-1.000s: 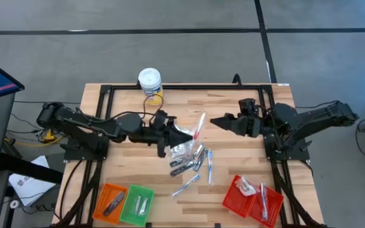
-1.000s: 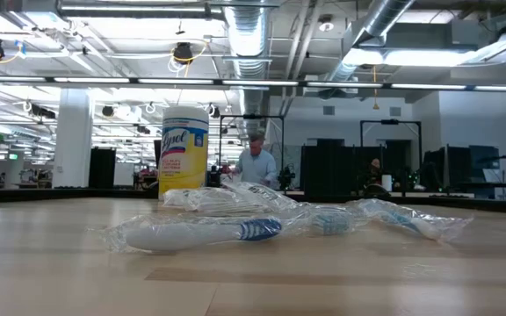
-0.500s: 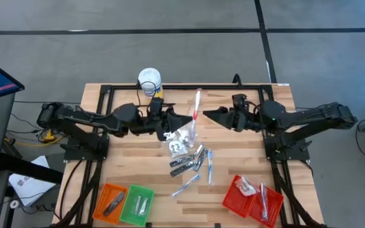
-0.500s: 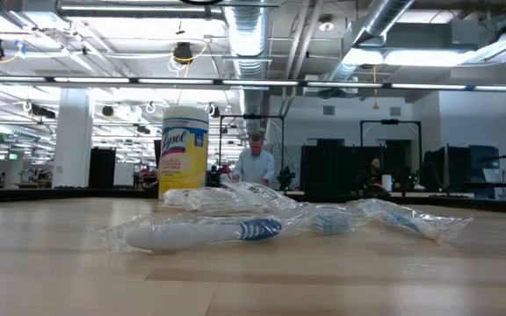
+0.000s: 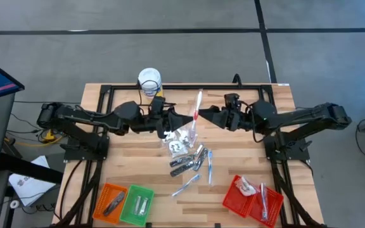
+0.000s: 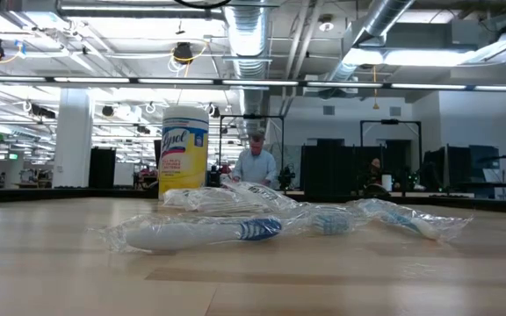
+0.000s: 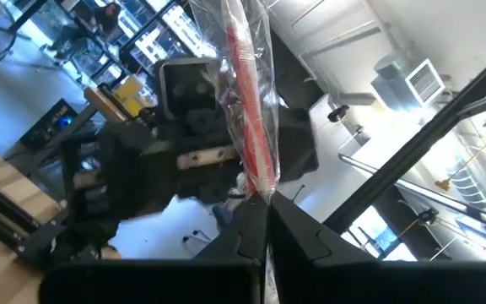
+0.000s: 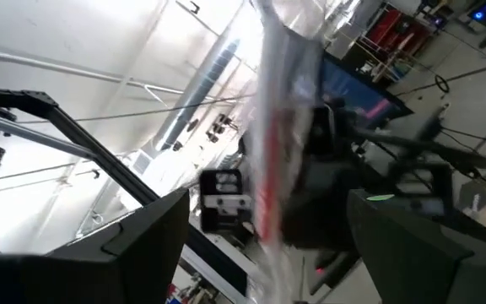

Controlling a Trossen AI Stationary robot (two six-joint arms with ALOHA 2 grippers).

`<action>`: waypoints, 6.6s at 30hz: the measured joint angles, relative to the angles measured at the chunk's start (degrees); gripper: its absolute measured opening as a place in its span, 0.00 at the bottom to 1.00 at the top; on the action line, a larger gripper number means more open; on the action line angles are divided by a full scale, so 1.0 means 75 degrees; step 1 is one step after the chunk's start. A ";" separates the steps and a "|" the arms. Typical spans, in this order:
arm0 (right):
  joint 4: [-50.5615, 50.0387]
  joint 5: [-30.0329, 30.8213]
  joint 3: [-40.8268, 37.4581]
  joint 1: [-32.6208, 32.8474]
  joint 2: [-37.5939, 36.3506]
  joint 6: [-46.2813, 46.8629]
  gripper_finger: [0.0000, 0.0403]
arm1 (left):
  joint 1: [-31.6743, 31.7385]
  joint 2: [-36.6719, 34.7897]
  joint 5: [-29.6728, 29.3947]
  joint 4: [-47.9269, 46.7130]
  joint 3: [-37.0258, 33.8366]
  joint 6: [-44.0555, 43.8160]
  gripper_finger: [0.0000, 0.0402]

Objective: Pick & Place Travel size toiletries
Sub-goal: Put the red toothbrush into the right red basket, then put the cotton pods into the left red basket

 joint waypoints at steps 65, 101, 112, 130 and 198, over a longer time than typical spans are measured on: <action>-0.2329 -0.0238 0.0332 0.0082 -0.0548 0.0392 0.01 | -0.0073 -0.0582 0.0015 -0.0975 0.0006 -0.0251 0.62; -1.0702 0.4208 0.0327 0.5607 -0.2116 0.6236 0.00 | -0.0002 -0.0886 -0.0185 -0.2242 0.0000 0.0570 0.49; -1.1862 0.4653 0.0330 0.7425 -0.1834 0.9220 0.00 | 0.0234 -0.0886 -0.0182 -0.2274 0.0000 0.0587 0.48; -1.5608 0.2663 0.5254 0.8109 0.1077 0.9760 0.00 | 0.0356 -0.0827 -0.0185 -0.2284 0.0000 0.0707 0.46; -1.6964 -0.1028 0.4611 0.7379 0.5735 0.9930 0.34 | 0.0096 -0.0513 -0.0136 -0.2298 -0.0003 0.0354 0.46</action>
